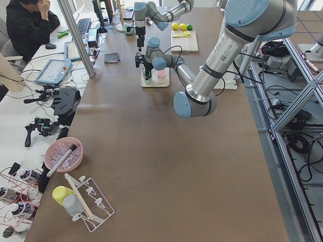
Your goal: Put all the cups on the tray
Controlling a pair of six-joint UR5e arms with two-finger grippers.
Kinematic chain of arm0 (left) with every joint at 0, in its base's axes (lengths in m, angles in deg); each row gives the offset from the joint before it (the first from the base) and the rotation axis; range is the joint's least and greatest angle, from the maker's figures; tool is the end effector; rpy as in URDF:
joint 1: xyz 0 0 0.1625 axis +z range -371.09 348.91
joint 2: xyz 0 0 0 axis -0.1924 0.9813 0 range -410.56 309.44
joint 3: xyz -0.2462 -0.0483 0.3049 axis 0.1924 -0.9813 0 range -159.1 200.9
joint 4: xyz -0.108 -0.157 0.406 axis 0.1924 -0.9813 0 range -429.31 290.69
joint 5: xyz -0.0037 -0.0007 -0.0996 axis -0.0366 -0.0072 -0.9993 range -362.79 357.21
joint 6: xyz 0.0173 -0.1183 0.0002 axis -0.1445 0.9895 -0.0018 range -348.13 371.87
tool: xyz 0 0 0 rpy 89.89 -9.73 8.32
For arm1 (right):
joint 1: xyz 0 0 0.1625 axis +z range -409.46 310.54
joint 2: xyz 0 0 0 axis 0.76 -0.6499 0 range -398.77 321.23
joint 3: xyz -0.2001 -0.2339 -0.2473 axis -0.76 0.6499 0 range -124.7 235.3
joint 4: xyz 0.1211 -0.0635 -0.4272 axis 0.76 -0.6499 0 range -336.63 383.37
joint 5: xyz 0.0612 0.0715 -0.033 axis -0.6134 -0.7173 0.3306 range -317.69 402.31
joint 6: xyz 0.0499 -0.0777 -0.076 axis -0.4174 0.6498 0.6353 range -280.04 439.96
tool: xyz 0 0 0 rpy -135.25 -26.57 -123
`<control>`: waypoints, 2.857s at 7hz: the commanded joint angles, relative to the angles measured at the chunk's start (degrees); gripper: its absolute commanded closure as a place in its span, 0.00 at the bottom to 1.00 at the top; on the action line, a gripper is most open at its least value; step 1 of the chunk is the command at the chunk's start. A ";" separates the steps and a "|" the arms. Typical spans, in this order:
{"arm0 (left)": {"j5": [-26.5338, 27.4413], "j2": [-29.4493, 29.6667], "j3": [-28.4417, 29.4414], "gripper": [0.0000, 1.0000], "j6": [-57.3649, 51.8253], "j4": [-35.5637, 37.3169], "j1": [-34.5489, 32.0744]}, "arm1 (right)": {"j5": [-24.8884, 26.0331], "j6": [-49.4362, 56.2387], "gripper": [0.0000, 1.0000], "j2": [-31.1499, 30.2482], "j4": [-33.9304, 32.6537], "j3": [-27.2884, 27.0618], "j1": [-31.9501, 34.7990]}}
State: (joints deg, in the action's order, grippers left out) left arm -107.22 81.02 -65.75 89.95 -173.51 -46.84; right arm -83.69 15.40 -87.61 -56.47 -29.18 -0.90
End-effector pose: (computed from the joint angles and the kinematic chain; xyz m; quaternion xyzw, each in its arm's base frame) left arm 0.5490 -0.5227 0.1845 0.0739 0.4463 -0.1295 0.8824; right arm -0.4470 -0.6016 0.2061 -0.0046 -0.4668 0.0578 0.8825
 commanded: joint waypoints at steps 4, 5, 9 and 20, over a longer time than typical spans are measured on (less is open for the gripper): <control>-10.17 -13.22 -15.28 0.02 -21.01 4.18 -14.58 | -2.41 16.51 0.00 -12.91 -10.25 -13.23 8.82; -10.09 -17.28 -18.09 0.02 -21.21 3.04 -17.31 | -1.63 20.22 0.00 -16.52 -10.16 -14.74 10.83; -10.88 -35.32 -16.30 0.02 -29.74 -12.08 -28.23 | 0.93 22.89 0.00 -22.97 -10.07 -14.93 16.74; -29.69 -48.17 -10.92 0.02 -67.88 1.45 -53.73 | -6.11 58.66 0.00 -46.97 -10.16 -14.22 38.63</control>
State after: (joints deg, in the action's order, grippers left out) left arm -136.43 33.00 -76.58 22.00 -172.23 -100.53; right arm -89.82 72.73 -133.59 -66.65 -43.42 37.01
